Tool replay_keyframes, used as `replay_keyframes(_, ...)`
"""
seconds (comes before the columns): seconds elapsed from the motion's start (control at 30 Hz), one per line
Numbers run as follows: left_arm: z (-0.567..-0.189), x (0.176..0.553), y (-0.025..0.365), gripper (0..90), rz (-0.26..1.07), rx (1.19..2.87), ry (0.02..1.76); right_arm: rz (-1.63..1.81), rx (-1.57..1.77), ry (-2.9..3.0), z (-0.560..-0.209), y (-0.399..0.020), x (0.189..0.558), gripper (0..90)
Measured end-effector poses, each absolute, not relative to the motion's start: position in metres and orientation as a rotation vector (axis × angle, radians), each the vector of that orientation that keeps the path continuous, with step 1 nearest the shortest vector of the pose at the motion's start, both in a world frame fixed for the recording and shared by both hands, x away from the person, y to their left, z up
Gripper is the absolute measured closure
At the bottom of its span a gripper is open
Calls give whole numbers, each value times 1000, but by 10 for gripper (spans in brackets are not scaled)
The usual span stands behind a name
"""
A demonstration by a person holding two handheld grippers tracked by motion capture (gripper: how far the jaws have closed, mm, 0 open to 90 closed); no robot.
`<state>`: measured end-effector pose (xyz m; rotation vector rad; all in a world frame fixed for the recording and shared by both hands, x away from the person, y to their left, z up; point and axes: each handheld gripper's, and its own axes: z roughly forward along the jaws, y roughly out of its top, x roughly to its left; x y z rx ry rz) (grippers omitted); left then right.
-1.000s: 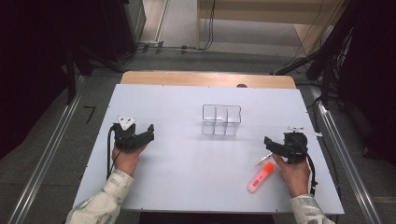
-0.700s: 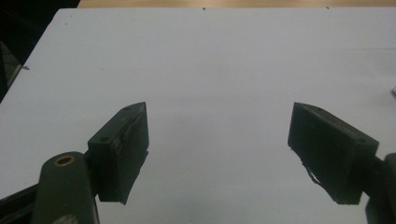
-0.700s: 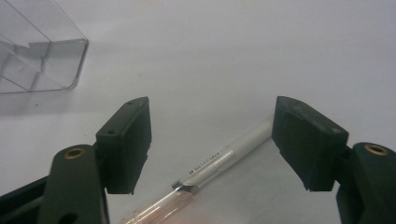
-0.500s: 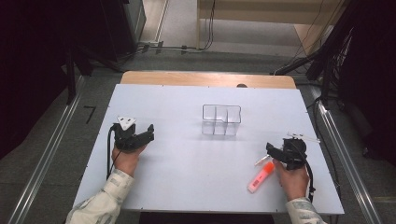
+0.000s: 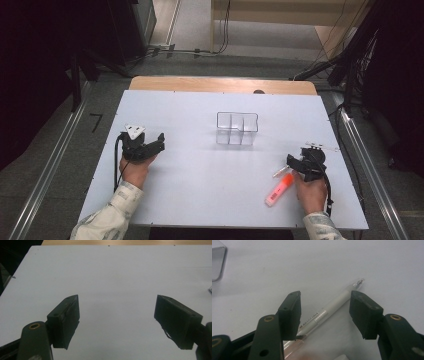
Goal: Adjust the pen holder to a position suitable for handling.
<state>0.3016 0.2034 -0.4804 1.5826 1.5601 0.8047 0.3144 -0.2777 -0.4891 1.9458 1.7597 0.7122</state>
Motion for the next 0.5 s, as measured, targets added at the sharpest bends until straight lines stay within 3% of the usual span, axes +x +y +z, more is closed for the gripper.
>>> replay_keyframes(0.5,-480,302,203,208,807,1584,1559,614,1999,1689,-487,-259,327,551)
